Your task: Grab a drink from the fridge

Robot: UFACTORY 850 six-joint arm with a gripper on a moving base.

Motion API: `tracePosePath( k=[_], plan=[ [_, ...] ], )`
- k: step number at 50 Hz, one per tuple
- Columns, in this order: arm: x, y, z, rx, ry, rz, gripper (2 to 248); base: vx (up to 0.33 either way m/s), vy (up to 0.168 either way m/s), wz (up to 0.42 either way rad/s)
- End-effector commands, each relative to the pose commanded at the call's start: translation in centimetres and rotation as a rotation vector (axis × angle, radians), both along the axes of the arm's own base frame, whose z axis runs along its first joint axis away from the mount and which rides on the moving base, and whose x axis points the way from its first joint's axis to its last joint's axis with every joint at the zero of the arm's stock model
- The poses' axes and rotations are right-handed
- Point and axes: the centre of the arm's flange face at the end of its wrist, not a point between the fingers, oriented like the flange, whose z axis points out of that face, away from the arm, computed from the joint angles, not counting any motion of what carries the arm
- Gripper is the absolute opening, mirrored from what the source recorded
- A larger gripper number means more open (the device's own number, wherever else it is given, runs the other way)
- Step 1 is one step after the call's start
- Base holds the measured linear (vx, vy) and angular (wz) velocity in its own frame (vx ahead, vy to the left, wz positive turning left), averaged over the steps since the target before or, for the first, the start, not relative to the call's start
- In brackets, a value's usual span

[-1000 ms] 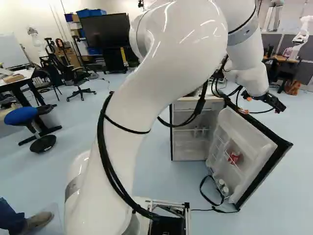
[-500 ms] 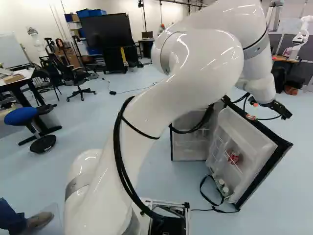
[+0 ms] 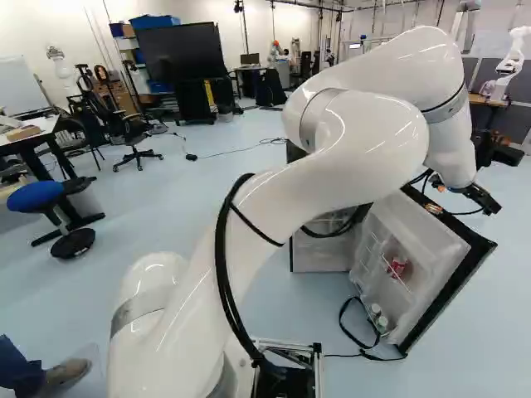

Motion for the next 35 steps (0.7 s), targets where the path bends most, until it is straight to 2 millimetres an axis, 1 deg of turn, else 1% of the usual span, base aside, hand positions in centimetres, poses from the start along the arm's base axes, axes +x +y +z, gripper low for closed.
tracePosePath(
  k=[11,35],
  plan=[
    [-0.2,0.2,-1.0,0.060,0.038,0.001,247,0.000,0.000,0.000],
    [-0.7,1.1,-1.9,0.179,0.112,0.005,247,0.000,0.000,0.000]
  ],
)
